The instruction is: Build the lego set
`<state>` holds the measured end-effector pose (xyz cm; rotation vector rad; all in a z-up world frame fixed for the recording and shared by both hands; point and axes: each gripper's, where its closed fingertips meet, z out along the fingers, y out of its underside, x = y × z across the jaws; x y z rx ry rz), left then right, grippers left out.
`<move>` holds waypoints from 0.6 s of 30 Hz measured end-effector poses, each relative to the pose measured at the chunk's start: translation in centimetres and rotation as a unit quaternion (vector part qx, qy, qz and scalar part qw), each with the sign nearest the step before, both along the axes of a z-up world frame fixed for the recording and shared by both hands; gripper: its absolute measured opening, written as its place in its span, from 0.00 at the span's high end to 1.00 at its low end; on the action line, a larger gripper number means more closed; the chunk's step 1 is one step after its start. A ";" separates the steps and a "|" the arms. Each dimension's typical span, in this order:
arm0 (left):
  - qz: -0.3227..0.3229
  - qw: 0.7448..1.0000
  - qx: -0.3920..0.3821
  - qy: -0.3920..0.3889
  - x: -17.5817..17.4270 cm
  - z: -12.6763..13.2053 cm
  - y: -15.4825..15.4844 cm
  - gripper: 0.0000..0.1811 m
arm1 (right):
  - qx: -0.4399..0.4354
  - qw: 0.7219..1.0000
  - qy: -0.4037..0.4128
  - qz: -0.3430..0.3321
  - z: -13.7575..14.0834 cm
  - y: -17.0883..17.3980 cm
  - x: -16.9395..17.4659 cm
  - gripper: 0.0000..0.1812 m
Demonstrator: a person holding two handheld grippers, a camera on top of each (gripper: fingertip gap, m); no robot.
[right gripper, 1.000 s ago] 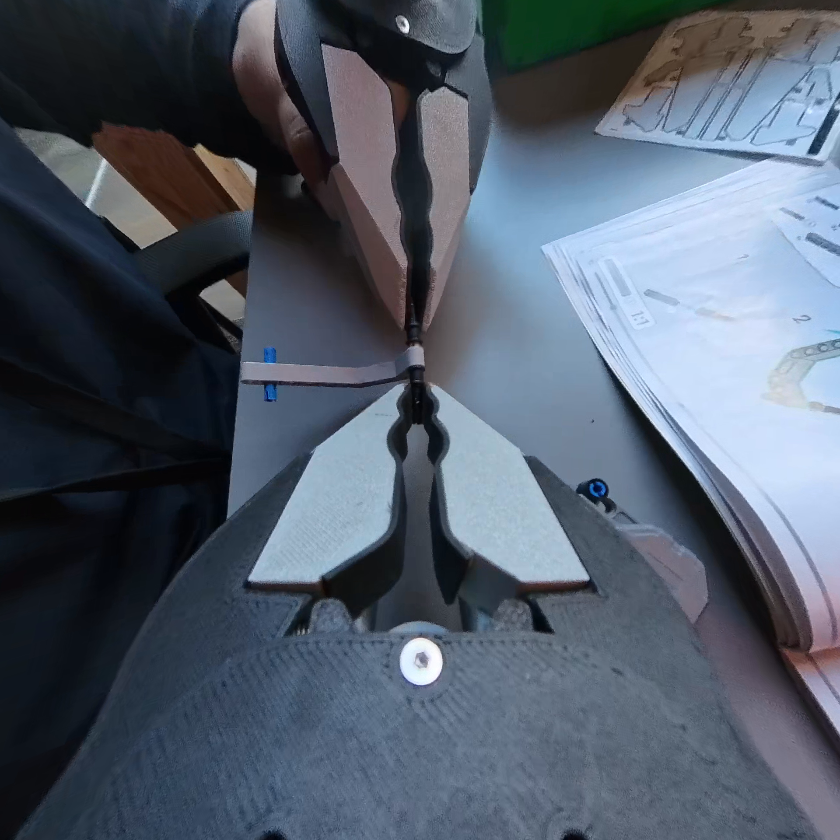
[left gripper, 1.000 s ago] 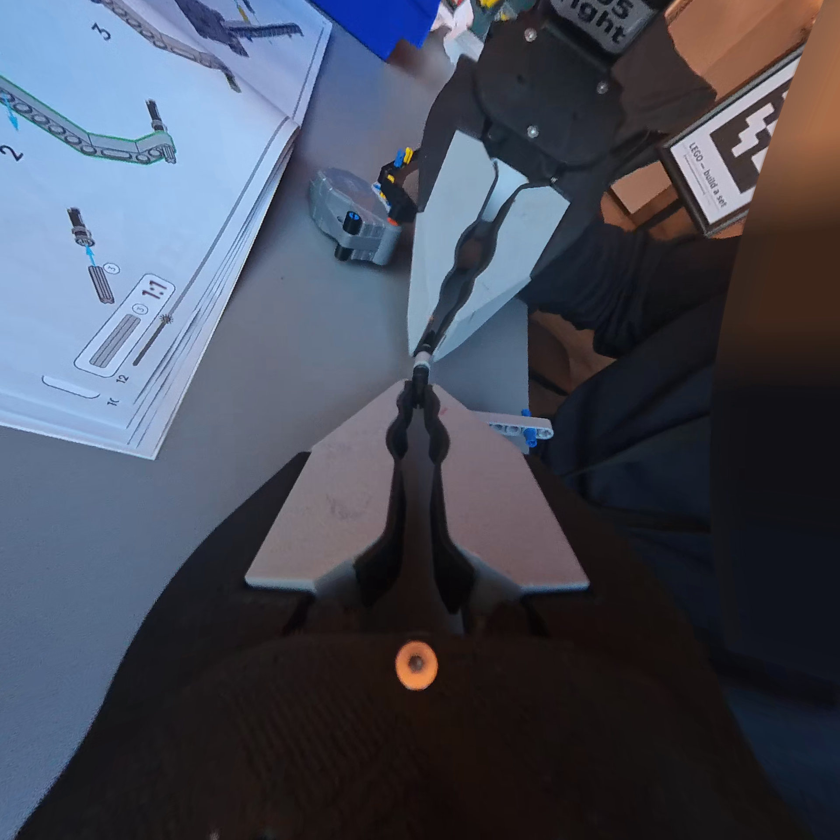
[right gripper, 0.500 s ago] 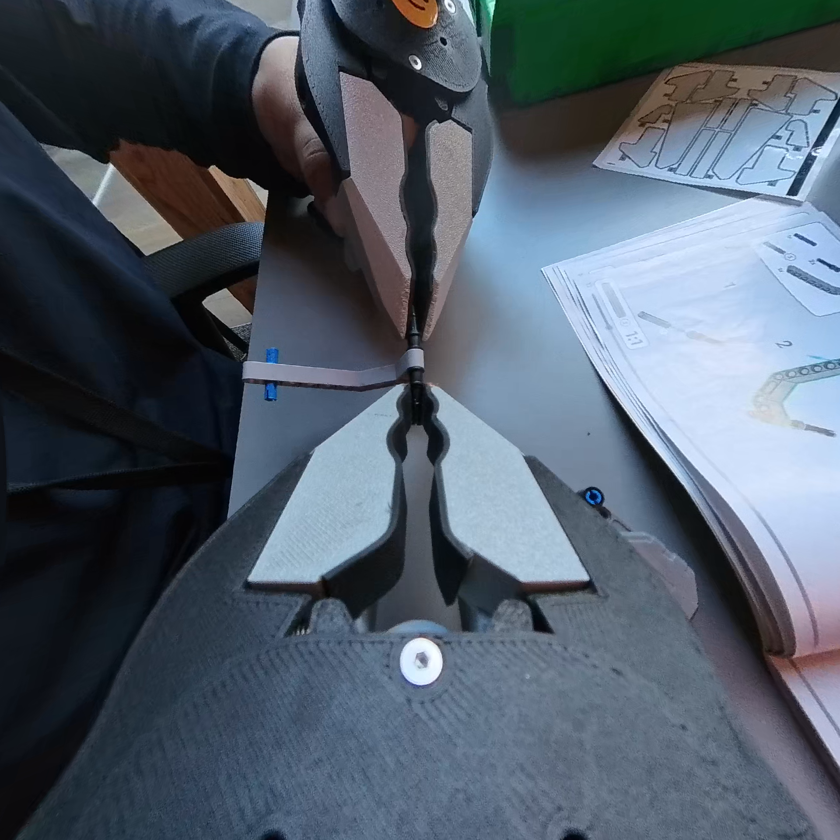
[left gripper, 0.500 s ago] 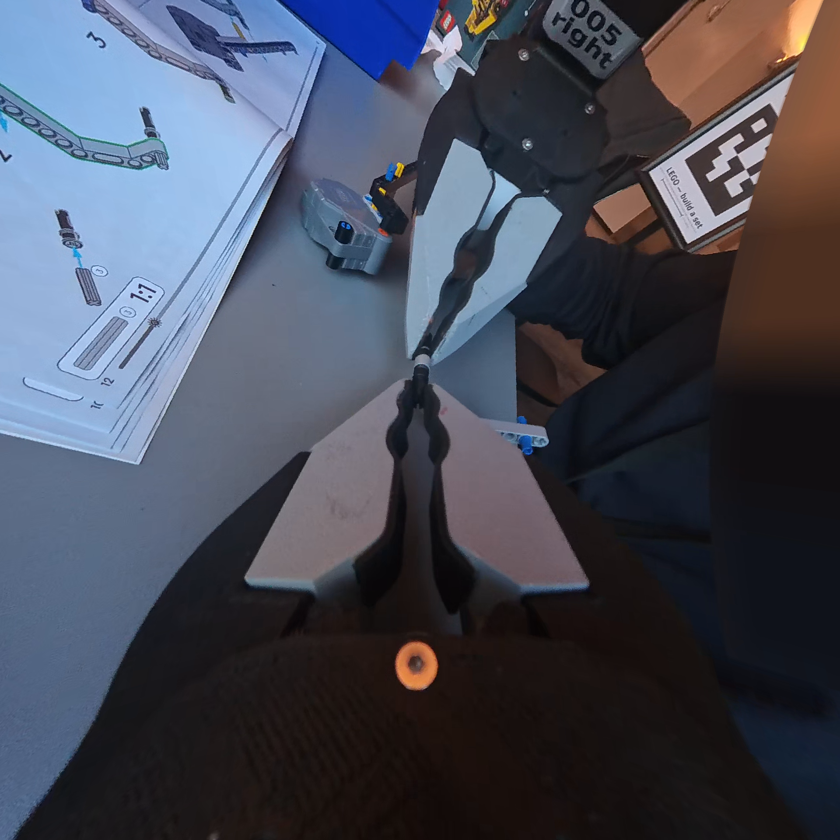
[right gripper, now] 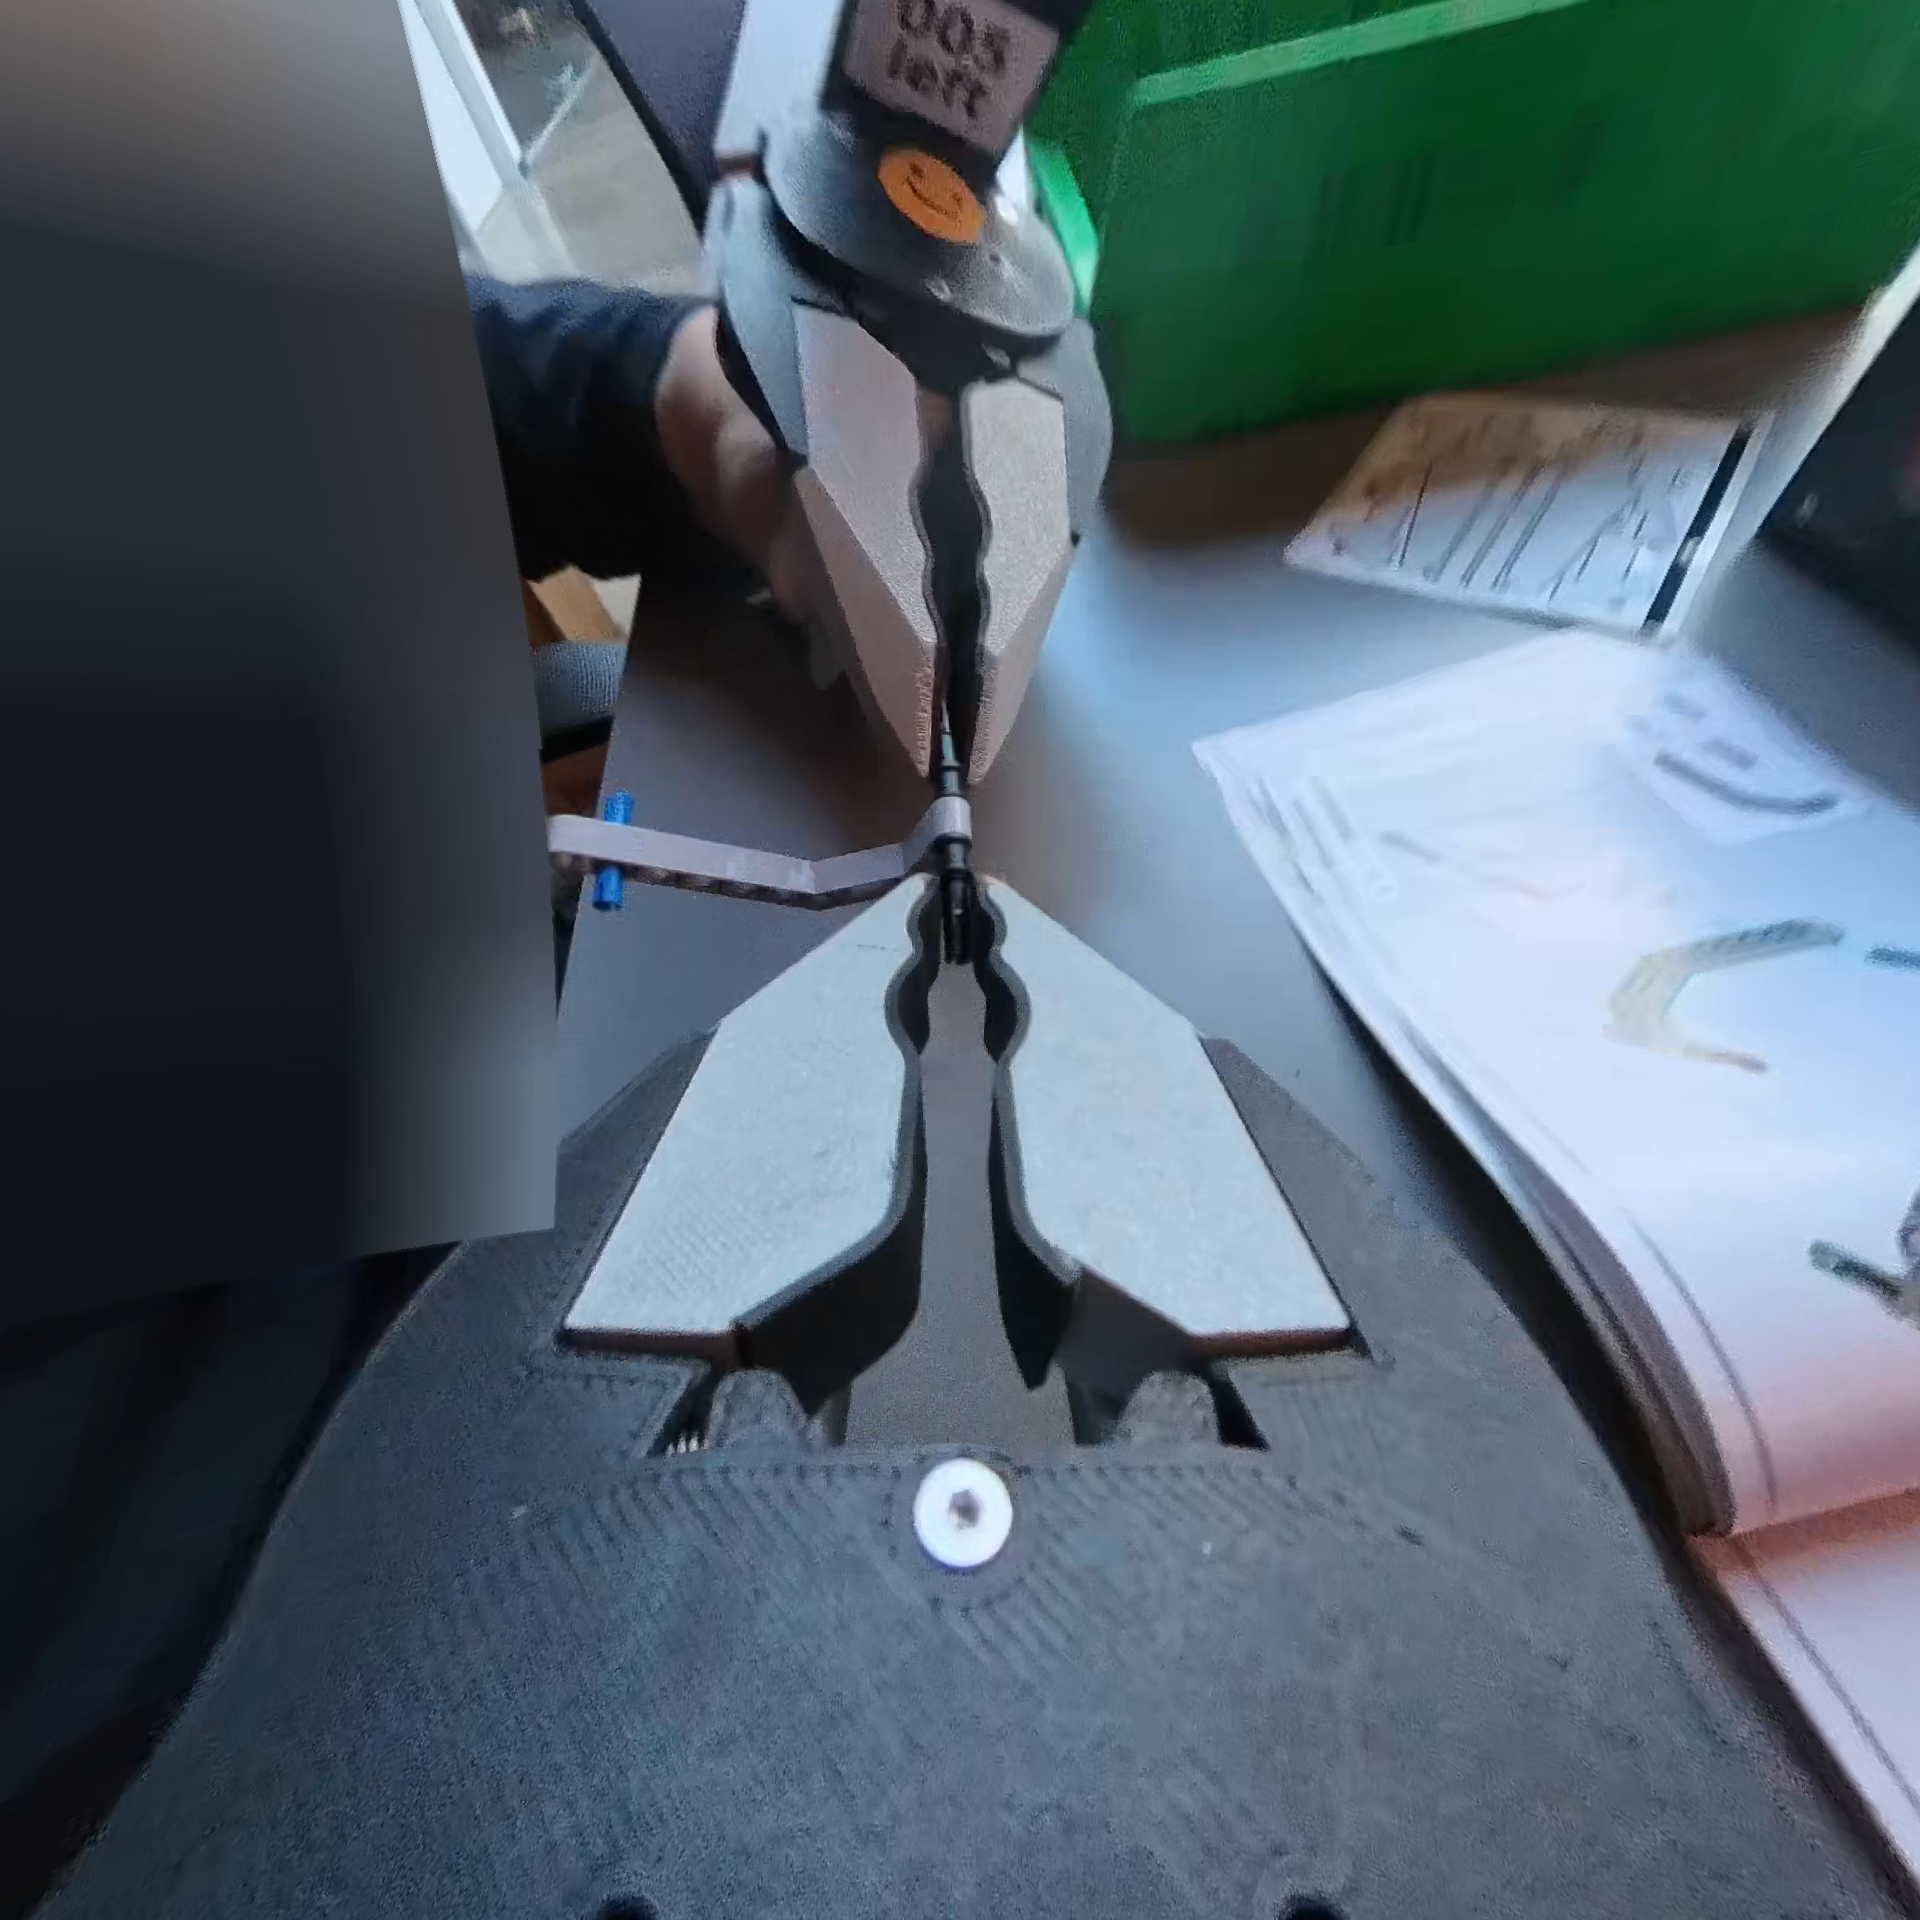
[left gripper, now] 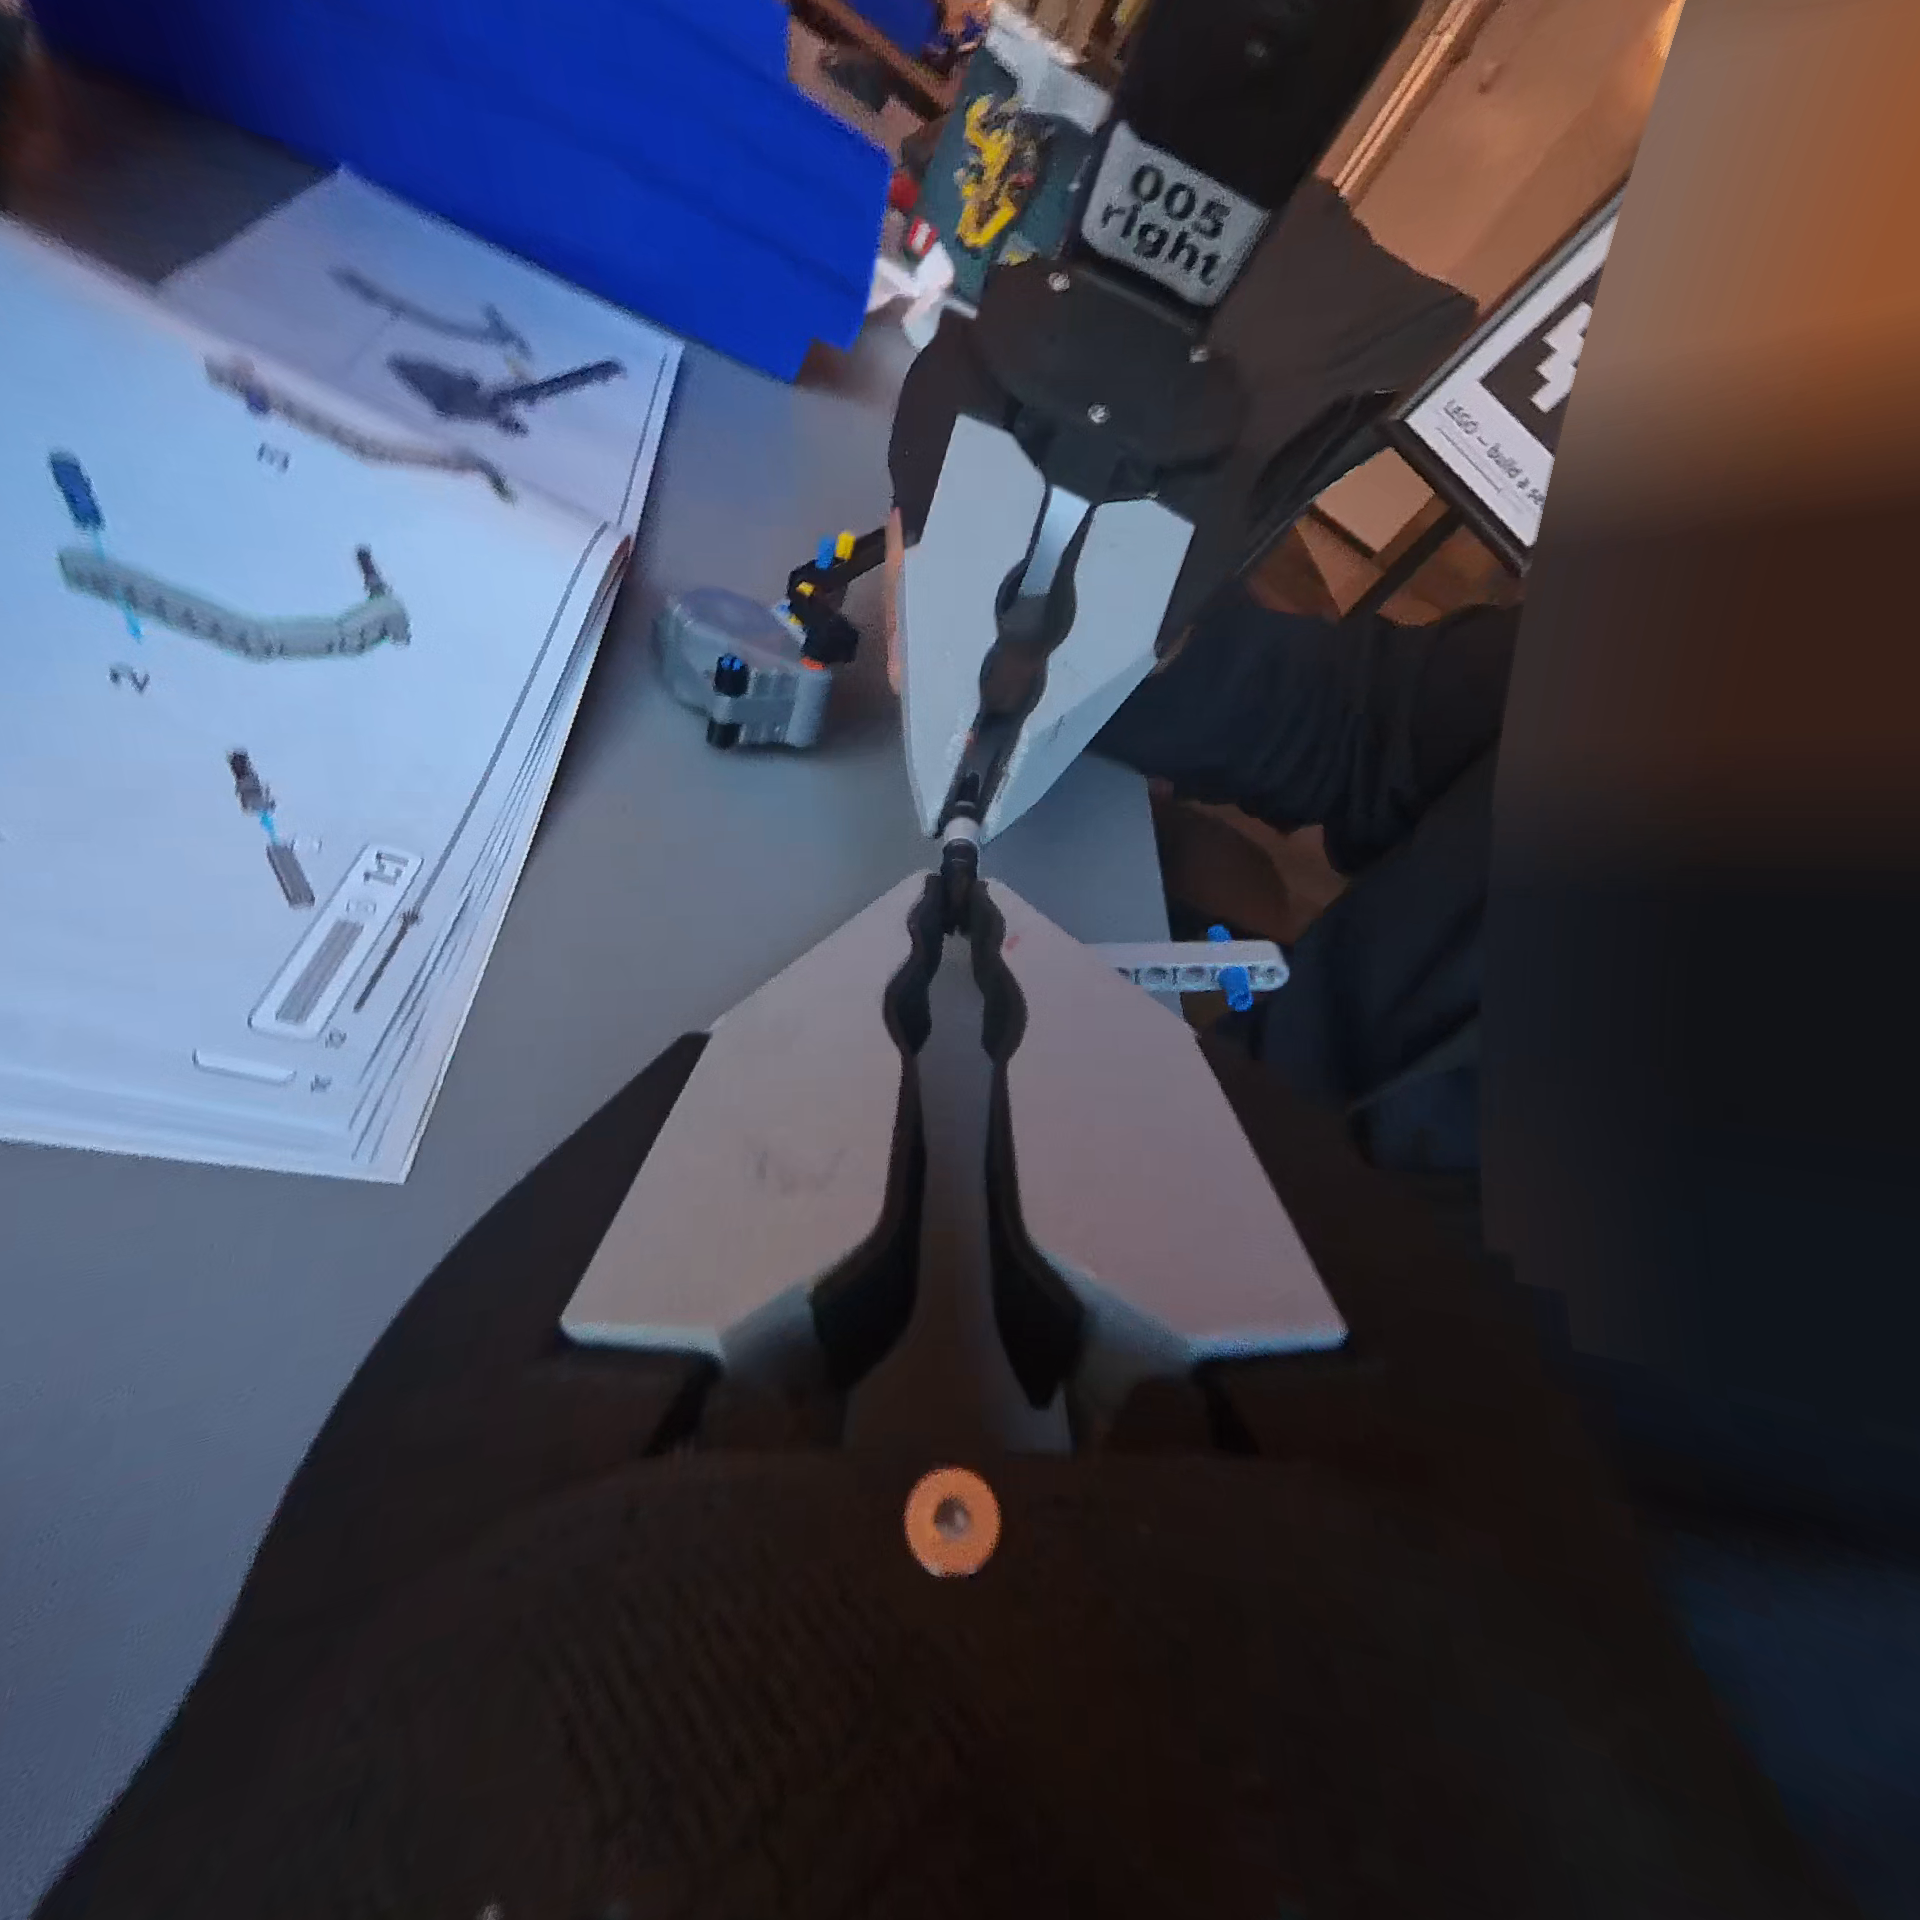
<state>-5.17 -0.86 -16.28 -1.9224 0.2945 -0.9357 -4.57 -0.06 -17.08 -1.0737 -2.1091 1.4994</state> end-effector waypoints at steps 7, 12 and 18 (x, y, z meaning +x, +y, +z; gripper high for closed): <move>0.006 0.992 0.090 0.085 -0.4 1.0 -0.6 0.99 | 0.047 0.998 0.029 -0.016 -0.1 0.4 0.0 0.90; 0.024 0.974 0.182 0.131 -0.9 2.5 -0.7 0.99 | 0.010 0.997 0.074 -0.012 2.2 0.4 0.4 0.84; 0.019 0.970 0.191 0.152 0.1 2.3 -0.6 0.99 | 0.022 0.994 0.103 -0.012 2.9 0.4 0.4 0.86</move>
